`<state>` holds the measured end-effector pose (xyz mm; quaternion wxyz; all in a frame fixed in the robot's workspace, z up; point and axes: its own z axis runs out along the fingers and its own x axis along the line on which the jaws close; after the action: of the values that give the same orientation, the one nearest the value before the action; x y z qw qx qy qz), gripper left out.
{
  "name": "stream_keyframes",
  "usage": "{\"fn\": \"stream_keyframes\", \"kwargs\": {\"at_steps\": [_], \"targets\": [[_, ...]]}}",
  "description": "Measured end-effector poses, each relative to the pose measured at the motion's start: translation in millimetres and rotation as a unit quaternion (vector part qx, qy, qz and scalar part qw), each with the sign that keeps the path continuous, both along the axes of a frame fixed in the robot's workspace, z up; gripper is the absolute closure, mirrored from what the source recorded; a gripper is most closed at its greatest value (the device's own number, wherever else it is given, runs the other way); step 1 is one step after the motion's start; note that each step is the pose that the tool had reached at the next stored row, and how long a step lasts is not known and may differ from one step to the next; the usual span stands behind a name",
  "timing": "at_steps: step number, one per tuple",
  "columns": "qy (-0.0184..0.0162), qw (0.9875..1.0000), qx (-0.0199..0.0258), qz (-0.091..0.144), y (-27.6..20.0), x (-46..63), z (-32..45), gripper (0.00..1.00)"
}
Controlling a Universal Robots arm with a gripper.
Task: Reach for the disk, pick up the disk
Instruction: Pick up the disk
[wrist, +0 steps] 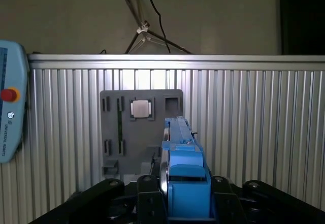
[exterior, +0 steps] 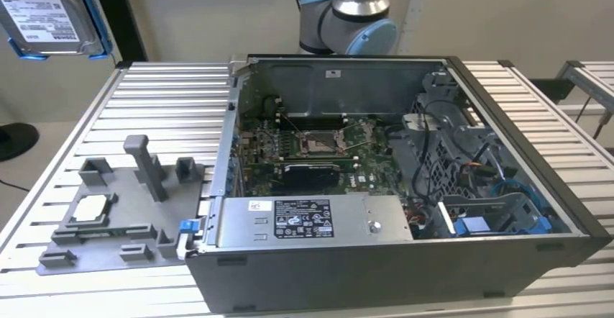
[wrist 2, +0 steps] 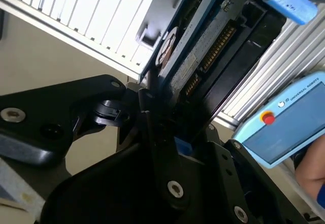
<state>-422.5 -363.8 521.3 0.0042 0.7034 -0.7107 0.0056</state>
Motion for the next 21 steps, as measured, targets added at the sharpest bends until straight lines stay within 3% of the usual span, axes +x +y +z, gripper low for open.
{"fn": "stream_keyframes", "kwargs": {"at_steps": [11,21], "targets": [[0.0000,1.0000,0.0000,0.000,0.0,36.7,0.0,1.00],[0.0000,1.0000,0.0000,0.000,0.0,81.4,0.0,1.00]]}}
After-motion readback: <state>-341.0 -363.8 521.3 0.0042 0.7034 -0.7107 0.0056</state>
